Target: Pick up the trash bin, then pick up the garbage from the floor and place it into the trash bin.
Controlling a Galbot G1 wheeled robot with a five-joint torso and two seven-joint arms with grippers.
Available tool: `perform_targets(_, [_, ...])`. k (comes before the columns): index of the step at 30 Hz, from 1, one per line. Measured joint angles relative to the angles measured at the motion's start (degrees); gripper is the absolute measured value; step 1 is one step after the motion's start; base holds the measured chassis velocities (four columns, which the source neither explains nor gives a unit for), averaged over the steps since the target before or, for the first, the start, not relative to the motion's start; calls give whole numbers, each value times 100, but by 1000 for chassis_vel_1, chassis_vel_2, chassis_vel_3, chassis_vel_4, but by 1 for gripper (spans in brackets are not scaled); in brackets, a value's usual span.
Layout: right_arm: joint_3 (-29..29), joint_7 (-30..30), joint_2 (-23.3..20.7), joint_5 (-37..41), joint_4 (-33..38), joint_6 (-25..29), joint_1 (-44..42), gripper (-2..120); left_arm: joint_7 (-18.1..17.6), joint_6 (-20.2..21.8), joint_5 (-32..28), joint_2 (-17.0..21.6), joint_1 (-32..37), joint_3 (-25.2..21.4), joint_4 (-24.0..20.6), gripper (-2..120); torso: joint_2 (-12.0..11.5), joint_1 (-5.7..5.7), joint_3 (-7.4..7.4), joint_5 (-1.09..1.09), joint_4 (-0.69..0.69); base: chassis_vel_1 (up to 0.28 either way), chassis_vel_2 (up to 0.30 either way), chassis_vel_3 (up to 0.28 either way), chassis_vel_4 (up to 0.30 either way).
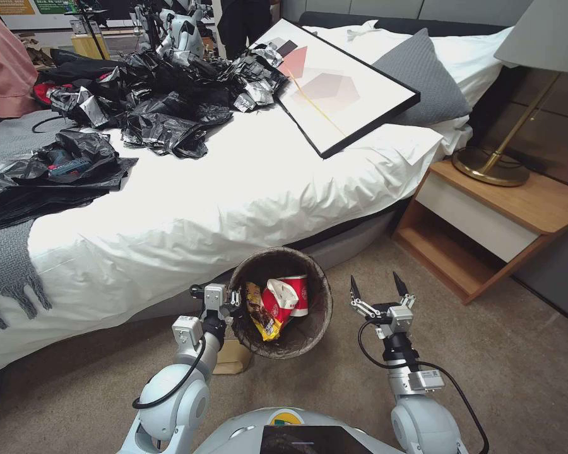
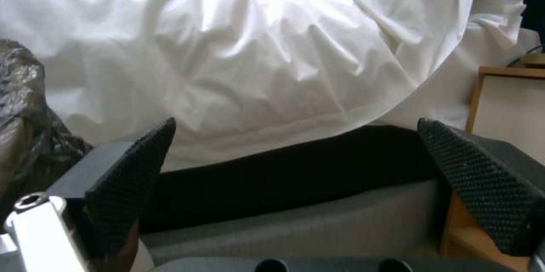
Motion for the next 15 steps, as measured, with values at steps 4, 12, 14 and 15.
perform_targets(4, [-15,15,35,14,-27,5,55,100,0,-13,-16,1,-1,0,0,0,0,0,0,0,0,0,0,0,0])
perform_targets(12, [-53,15,10,22,-26,-101,192,100,4,-19,-30,-3,29,12,-2,0,0,0,0,0,0,0,0,0,0])
perform_targets(14, [-66,12,-2,20,-22,-145,245,100,5,-17,-26,-6,50,14,-24,0,0,0,0,0,0,0,0,0,0])
perform_targets(15, [-71,12,-5,19,-24,-157,270,100,5,-13,-22,-6,58,15,-31,0,0,0,0,0,0,0,0,0,0])
